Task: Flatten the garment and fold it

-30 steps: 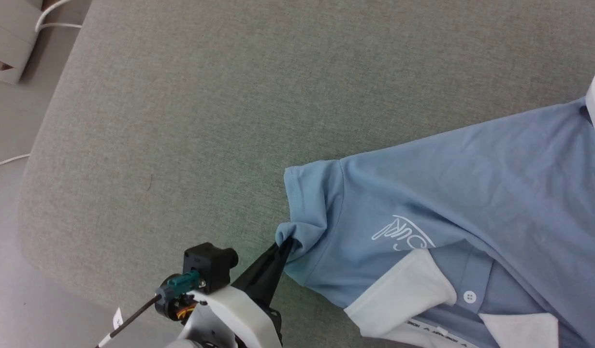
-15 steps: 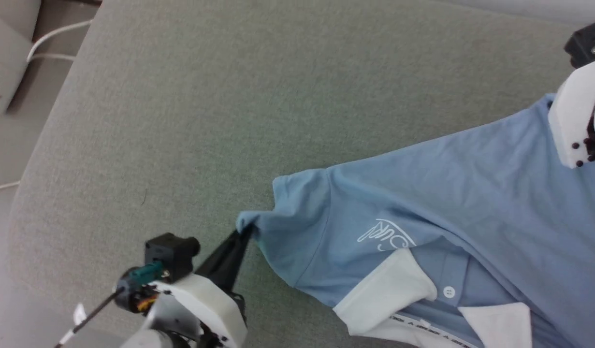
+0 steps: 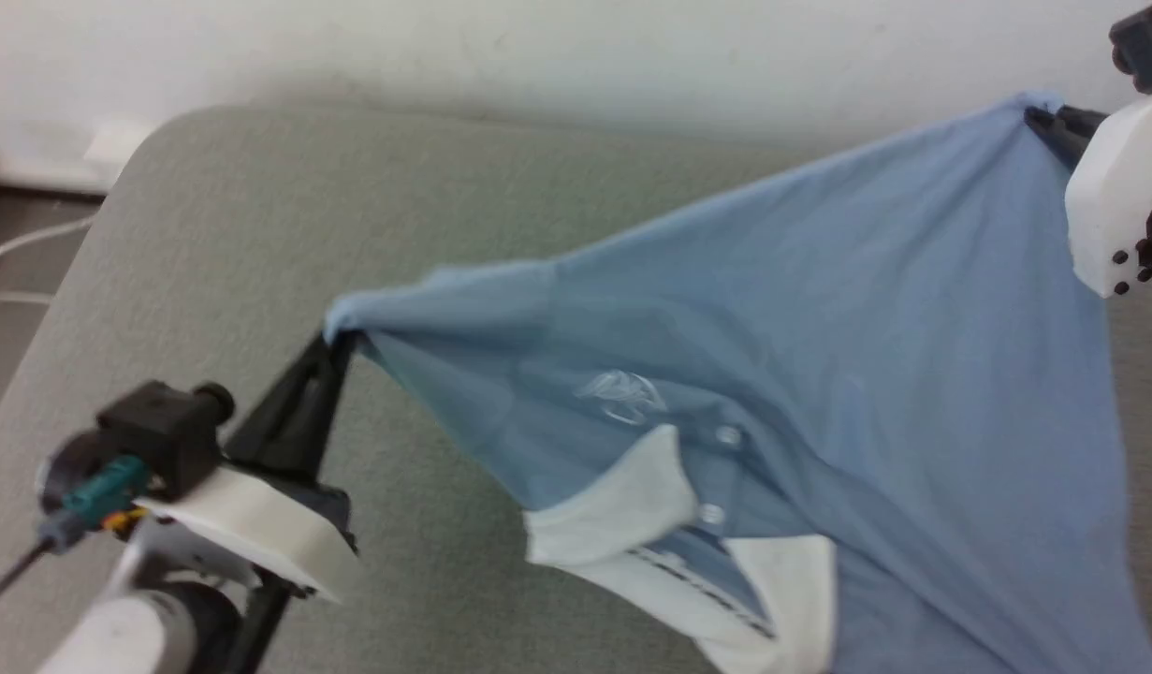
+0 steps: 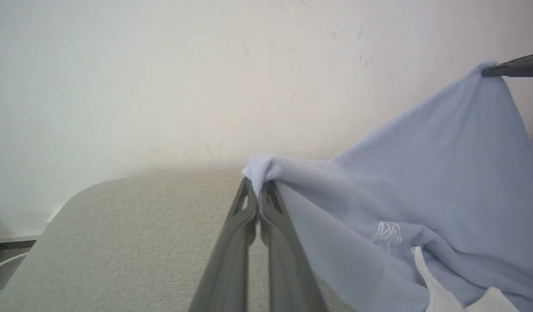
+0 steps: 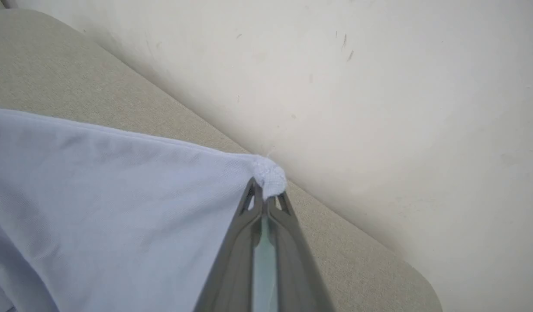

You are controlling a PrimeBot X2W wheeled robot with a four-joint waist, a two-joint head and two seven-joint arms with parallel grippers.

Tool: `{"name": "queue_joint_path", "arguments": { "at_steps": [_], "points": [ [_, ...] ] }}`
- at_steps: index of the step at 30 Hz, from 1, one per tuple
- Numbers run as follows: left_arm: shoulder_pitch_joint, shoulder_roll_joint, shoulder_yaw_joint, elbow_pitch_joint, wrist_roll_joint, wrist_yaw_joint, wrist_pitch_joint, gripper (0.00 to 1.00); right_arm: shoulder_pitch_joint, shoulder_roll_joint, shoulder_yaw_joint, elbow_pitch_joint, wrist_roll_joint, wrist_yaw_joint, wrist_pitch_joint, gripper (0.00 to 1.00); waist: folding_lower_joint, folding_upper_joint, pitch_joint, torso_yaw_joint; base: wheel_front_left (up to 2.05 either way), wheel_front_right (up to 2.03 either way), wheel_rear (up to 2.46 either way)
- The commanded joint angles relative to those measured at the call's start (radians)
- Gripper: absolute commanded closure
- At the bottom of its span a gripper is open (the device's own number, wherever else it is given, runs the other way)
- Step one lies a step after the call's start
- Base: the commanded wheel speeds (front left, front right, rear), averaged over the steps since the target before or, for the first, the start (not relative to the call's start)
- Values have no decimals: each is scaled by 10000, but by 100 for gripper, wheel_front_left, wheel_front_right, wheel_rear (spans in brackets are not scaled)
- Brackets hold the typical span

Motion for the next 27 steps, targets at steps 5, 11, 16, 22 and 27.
{"name": "queue_joint_path", "arguments": {
  "at_steps": [5,11,16,22,27],
  "points": [
    [-511,585,619,-497,188,28,-100,100,32,-160,-102,-932,33,-9,-221,100,1,0,-1436,-1509,0,0,0],
    [-1243,1057,1683,-1091,234,138,-440,100,-75,-104,-907,-2052,158,-9,-114,100,1,0,-1595,-2129,0,0,0],
    [-1994,1410,2439,-1441,193,104,-642,100,-211,-109,-1521,-2935,60,-9,-195,100,1,0,-1573,-2510,0,0,0],
    [-3298,1881,2998,-1784,71,-107,-473,100,-385,339,-2333,-3561,506,-9,-224,100,1,0,-1414,-2877,0,0,0],
    [-4501,2207,3264,-1528,-29,-266,-240,100,-692,639,-2922,-3903,729,-9,-162,100,1,0,-913,-3130,0,0,0]
  ]
}}
